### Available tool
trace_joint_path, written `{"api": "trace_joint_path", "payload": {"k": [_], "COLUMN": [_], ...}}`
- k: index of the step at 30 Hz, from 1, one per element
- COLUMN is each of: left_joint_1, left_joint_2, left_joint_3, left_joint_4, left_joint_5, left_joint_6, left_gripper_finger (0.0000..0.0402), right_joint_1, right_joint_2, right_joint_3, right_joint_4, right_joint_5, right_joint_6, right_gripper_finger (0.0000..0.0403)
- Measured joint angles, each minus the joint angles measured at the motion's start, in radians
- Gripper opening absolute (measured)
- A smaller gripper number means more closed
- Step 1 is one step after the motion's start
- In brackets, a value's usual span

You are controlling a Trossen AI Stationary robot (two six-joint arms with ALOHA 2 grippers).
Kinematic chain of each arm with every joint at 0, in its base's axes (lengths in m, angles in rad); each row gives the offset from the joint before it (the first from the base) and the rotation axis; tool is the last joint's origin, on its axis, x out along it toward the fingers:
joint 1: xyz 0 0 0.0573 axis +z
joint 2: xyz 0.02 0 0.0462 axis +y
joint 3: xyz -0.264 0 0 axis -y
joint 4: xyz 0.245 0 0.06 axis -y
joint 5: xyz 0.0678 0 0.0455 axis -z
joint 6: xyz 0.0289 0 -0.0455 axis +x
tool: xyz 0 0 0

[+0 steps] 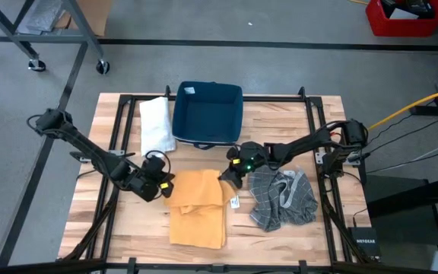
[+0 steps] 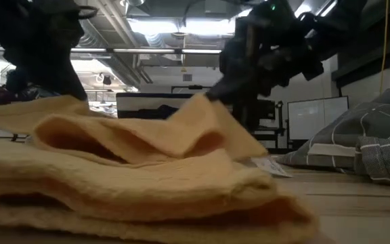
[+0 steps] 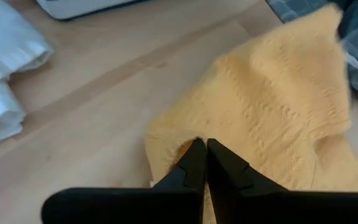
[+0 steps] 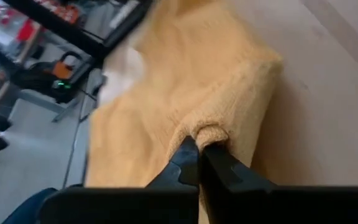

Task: Fold towel
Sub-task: Fold the yellow towel

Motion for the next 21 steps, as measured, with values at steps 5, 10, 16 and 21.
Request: {"api": "trace_joint_path", "payload": {"k": [5, 10, 16, 21], "left_joint_1": [-0.025, -0.016, -0.007, -0.007], "left_joint_2": [0.0, 0.0, 0.0, 0.0], "left_joint_3": [0.0, 0.0, 0.0, 0.0], "left_joint_4": [0.0, 0.002, 0.035, 0.022], "left_joint_5": [-0.057, -0.191, -0.137, -0.037], "left_joint_6": [-0.004, 0.056, 0.167, 0.149], "left_gripper_finger": [0.0, 0.0, 0.0, 0.0009], "right_joint_1": [-0.002, -0.007, -0.015, -0.014], "right_joint_2": [-0.069, -0.117, -0.127, -0.127], "right_joint_3": [0.0, 0.0, 0.0, 0.0], "right_joint_4": [0.004, -0.001, -0.084, -0.248], "right_joint_5": [0.044, 0.148, 0.159, 0.158], "right_joint_6": [-0.049, -0.111, -0.109, -0.106], "right_gripper_finger": [0.0002, 0.0002, 0.0002, 0.0009]}}
